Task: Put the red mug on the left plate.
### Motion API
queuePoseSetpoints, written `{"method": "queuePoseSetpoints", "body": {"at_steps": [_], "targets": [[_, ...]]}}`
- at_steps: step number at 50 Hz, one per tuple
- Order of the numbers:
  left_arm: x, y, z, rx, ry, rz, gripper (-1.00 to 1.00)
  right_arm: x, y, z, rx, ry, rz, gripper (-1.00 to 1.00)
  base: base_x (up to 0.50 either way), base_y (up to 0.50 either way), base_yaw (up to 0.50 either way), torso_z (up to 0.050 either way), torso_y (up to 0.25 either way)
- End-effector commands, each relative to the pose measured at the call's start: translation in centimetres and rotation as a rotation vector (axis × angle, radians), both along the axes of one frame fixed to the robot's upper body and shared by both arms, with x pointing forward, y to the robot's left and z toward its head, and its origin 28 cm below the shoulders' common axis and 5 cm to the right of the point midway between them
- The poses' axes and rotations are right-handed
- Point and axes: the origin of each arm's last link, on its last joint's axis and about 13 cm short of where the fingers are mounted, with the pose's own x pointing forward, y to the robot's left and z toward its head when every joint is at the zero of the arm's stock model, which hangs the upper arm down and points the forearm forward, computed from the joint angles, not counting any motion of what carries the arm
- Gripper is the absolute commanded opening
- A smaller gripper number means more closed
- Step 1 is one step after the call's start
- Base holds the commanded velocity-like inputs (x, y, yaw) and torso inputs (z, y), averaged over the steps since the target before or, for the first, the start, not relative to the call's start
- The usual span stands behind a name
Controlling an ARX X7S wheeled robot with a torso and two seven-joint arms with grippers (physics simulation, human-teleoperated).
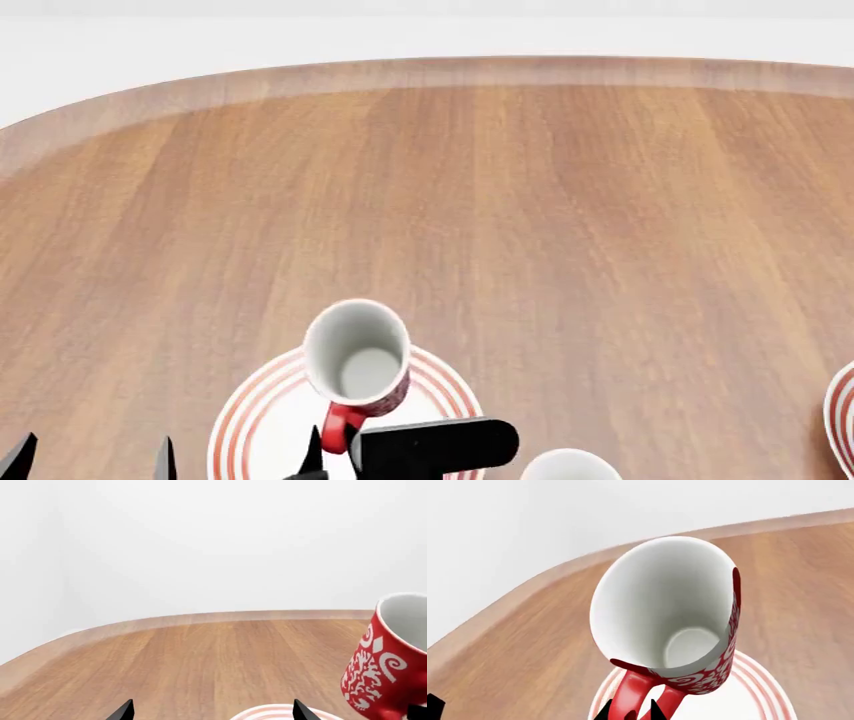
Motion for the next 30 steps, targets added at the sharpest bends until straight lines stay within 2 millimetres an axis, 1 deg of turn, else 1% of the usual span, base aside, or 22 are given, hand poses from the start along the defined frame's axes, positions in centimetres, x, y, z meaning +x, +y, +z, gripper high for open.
{"method": "queuePoseSetpoints", "body": {"at_steps": [1,7,18,30], "targets": [[0.1,0.0,0.0,0.001,0.0,0.001,1.0,1.0,0.2,0.0,-0.078,-0.025,0.065,-1.0,0.0,0.0,0.0,0.0,0.0],[0.0,0.0,0.0,0.002,0.0,0.001,1.0,1.3,0.3,-0.8,-0.051,0.011,0.103,-1.0,0.0,0.0,0.0,0.0,0.0],[0.1,0.0,0.0,0.002,0.001,0.001,1.0,2.0,0.5,-1.5,0.009,0.064,0.124,-1.0,0.0,0.0,0.0,0.0,0.001],[0.1,0.0,0.0,0.0,0.001,0.001,1.0,2.8,0.5,-2.5,-0.003,0.096,0.11,-1.0,0.0,0.0,0.0,0.0,0.0]]}}
